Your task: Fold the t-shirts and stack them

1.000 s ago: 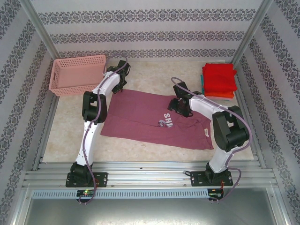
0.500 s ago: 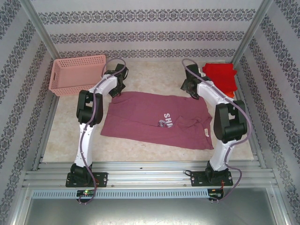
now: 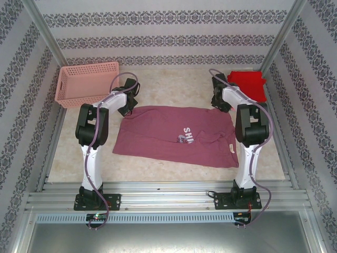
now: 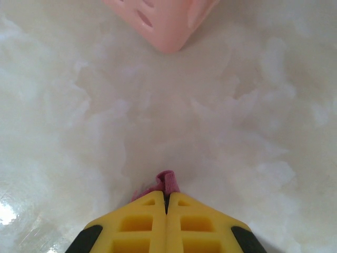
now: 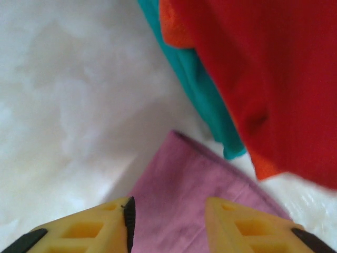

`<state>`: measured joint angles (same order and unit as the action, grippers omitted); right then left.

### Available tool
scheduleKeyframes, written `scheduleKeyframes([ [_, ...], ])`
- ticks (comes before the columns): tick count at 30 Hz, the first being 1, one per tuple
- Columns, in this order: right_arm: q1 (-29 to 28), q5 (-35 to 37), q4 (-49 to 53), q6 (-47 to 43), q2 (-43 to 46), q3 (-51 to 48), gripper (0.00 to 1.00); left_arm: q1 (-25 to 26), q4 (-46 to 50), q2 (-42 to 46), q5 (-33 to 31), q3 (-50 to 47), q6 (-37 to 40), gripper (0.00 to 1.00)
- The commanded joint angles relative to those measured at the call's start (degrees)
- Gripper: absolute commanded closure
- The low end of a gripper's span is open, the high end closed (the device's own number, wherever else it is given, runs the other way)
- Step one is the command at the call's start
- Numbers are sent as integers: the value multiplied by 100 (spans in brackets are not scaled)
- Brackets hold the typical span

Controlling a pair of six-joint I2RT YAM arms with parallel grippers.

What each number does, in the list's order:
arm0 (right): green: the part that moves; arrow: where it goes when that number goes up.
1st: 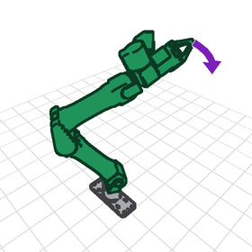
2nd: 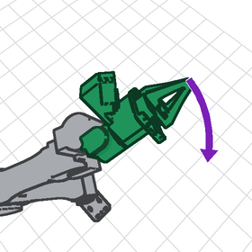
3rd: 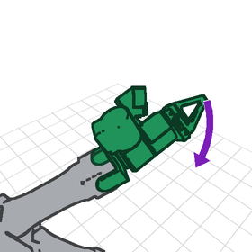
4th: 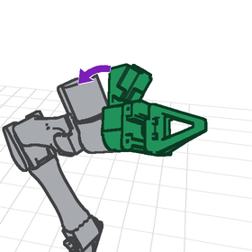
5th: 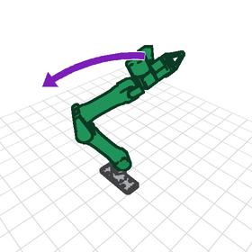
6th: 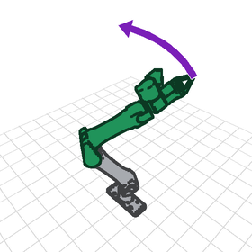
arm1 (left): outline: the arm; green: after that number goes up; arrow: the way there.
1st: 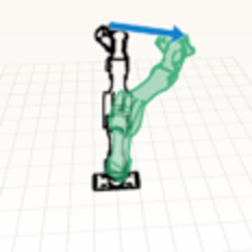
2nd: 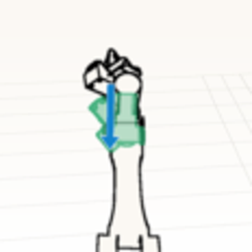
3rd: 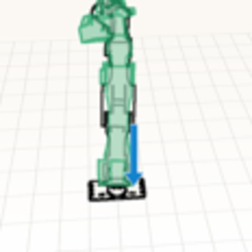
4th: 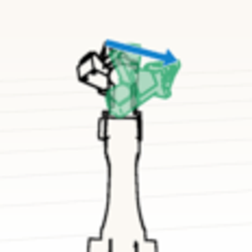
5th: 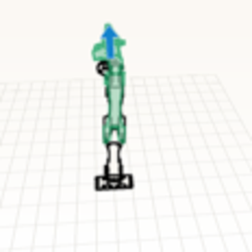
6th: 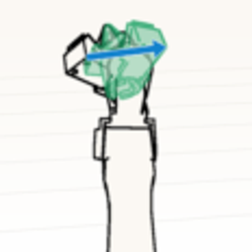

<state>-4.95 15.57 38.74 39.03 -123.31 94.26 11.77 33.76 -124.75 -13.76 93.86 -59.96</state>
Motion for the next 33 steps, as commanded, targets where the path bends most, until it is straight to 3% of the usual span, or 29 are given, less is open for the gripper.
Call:
scheduleKeyframes([
  [1,87,-2,271,-50,-308,357,64,-96,-120,259,-62,-74,160,100],
  [10,156,135,556,-220,-777,964,67,-122,-150,237,15,-77,196,100],
  [12,175,81,564,-220,-813,978,73,-122,-159,232,17,-70,198,100],
  [16,172,18,587,-228,-780,941,98,-134,-168,224,31,-61,222,100],
  [17,172,-6,569,-254,-730,916,100,-131,-171,227,44,-53,234,100],
  [25,15,7,208,-580,213,331,100,-159,-234,325,220,57,353,100],
  [33,-91,200,-165,-621,1564,-970,100,-283,-256,325,545,277,466,100],
])
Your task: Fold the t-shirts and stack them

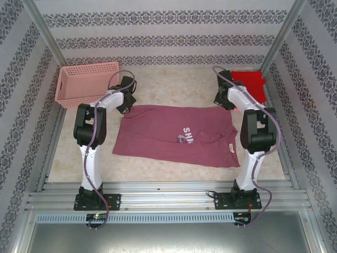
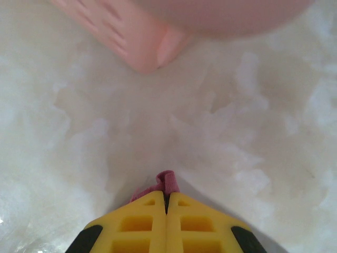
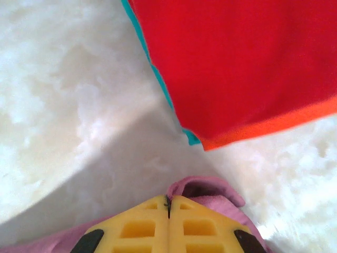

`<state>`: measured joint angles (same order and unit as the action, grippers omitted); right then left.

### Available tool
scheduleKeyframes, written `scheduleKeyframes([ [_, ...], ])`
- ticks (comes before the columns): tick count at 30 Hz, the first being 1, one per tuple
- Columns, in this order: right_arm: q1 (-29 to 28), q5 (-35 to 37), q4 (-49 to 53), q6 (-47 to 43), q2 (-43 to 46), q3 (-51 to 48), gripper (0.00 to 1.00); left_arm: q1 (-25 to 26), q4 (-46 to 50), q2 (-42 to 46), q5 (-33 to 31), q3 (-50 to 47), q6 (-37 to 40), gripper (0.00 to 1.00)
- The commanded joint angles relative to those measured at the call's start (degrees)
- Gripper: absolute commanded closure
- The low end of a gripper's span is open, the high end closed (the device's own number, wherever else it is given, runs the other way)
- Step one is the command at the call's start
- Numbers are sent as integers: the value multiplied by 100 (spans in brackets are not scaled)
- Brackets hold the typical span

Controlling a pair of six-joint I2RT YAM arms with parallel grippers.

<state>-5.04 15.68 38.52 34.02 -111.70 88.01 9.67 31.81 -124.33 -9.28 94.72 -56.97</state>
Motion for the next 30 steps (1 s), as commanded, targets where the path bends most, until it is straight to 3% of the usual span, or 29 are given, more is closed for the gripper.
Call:
scheduleKeyframes([
  [1,-102,196,-196,-124,588,-547,100,-72,-90,307,127,205,196,100],
  [13,-269,147,-451,-63,2432,-2200,100,-97,-476,662,614,9,456,100],
  [30,-426,-12,-117,182,3979,-3445,100,-115,-696,1620,1031,-1141,1143,100],
])
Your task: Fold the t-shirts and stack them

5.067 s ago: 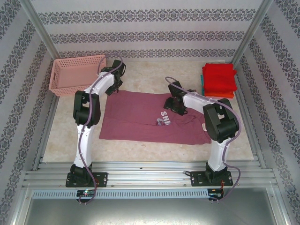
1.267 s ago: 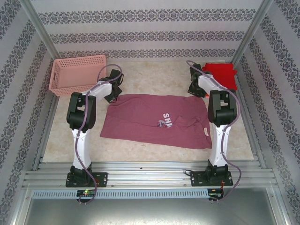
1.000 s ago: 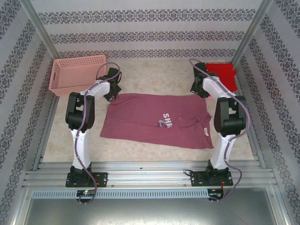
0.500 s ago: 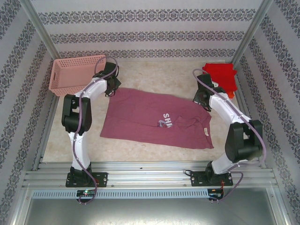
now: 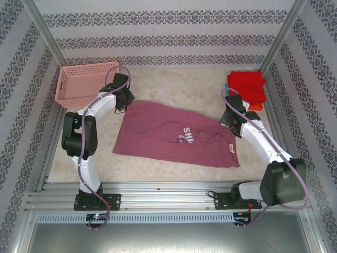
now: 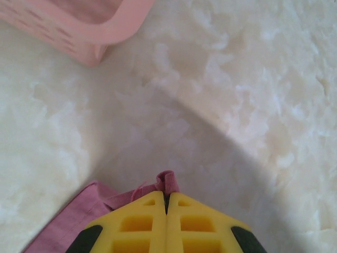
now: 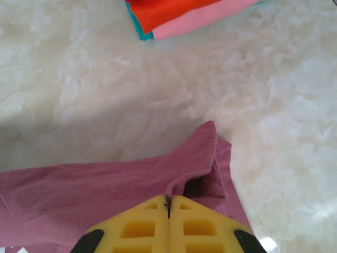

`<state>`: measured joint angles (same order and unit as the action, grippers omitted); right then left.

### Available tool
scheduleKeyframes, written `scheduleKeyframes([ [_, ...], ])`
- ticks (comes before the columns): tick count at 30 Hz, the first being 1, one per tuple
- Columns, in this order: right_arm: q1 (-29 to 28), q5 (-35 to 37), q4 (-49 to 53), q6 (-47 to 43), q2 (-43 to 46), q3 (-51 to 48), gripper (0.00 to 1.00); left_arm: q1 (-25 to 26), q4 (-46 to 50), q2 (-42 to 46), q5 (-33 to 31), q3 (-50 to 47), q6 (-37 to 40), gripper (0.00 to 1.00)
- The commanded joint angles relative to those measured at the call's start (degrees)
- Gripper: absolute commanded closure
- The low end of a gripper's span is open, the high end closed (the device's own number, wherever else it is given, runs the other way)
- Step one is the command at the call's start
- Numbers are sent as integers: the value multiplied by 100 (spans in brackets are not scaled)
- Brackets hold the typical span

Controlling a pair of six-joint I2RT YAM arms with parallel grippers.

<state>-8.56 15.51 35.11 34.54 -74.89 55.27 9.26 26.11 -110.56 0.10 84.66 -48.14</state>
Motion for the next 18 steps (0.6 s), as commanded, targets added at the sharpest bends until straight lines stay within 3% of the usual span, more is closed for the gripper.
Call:
scheduleKeyframes([
  [1,-92,-22,253,147,406,-248,100,-80,-132,284,108,-191,286,100],
  [18,-137,-66,838,334,1273,-921,100,-247,-361,1322,412,-1221,559,100],
])
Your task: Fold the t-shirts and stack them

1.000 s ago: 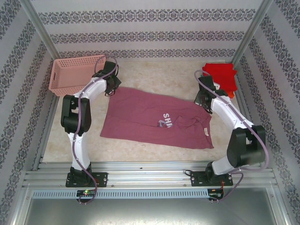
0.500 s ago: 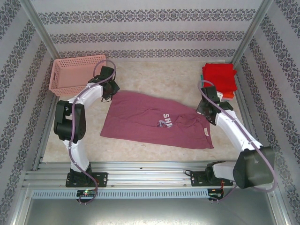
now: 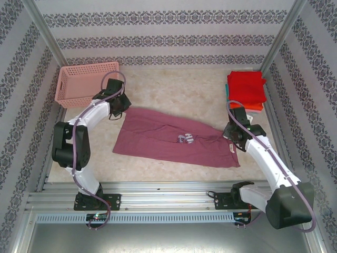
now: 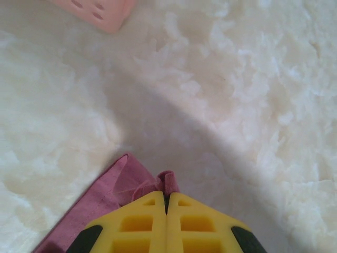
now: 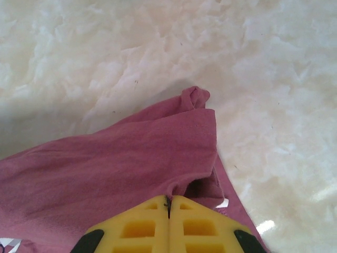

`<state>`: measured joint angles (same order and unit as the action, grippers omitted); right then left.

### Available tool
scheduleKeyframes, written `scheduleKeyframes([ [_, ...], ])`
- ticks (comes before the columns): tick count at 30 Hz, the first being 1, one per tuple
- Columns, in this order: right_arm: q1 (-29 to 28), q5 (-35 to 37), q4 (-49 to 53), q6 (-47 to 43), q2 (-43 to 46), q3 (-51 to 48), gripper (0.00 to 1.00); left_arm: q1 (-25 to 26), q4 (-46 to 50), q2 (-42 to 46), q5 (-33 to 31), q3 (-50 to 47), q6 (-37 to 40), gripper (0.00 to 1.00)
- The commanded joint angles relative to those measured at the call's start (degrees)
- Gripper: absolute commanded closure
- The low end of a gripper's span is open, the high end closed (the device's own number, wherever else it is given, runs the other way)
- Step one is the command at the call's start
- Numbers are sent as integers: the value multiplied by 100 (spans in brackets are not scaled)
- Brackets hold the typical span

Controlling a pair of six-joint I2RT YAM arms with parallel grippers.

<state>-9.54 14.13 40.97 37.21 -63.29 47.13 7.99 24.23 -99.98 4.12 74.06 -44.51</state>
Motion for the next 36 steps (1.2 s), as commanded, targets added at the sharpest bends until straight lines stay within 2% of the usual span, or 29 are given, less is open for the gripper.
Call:
scheduleKeyframes([
  [1,-33,68,263,83,134,-139,100,-156,-173,339,23,-265,206,100],
  [6,-22,-32,258,184,233,-296,100,-221,-263,529,194,-690,285,100],
  [13,-28,-182,318,276,378,-466,100,-219,-989,735,1080,-1312,417,100],
  [21,4,-298,413,357,447,-641,100,-340,-694,952,1107,-1436,600,100],
  [36,224,-489,681,242,635,-701,100,-631,-302,1491,1545,-1495,821,100],
])
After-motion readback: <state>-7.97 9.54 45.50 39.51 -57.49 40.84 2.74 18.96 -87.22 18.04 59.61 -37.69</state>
